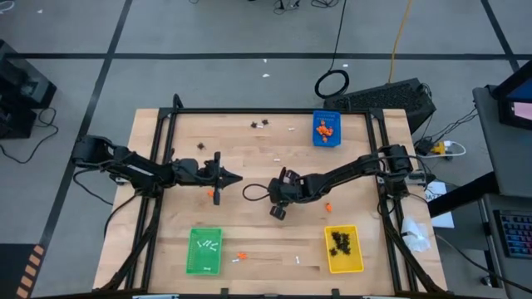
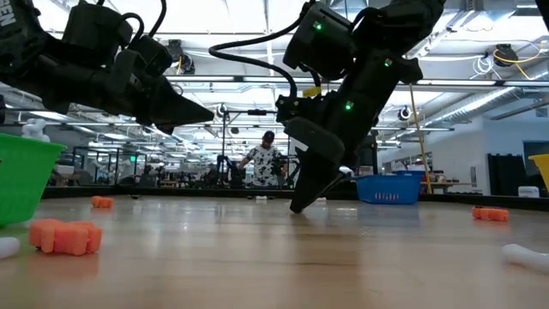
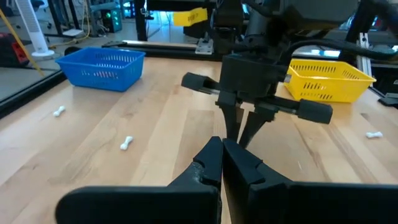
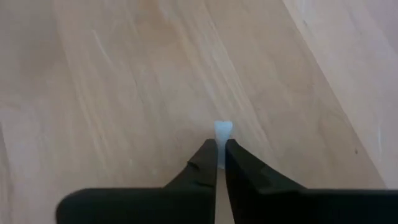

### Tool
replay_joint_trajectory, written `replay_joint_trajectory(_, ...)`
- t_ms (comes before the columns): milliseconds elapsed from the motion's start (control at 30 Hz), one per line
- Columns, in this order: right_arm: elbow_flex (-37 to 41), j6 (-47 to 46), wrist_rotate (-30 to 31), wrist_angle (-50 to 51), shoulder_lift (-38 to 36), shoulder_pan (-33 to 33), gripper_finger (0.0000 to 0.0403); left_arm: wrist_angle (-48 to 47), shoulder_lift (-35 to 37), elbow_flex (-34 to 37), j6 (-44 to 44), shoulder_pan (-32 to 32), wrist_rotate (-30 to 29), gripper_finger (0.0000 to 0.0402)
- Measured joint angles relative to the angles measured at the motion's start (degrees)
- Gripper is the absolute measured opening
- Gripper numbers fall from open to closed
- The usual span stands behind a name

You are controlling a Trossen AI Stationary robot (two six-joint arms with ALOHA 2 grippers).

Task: Sort Halloween decoration
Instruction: Put the white bone toy into the green bin

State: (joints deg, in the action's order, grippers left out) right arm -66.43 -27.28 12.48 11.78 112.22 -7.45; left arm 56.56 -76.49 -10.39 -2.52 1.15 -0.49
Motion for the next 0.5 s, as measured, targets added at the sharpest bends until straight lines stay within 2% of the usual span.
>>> replay_joint_trajectory(233,-0.05,2.93,-0.77,-0.72,-0.96,-0.60,0.0002,-0.22,0.00,0.00,0.37,0.73,-0.04,0.0009)
replay_joint_trajectory(500,-5.72,6.60,-0.69,-1.87,-1.07,-3.68,0.0001,-0.70,0.00,0.00,0.35,2.97,-0.15,0.0008)
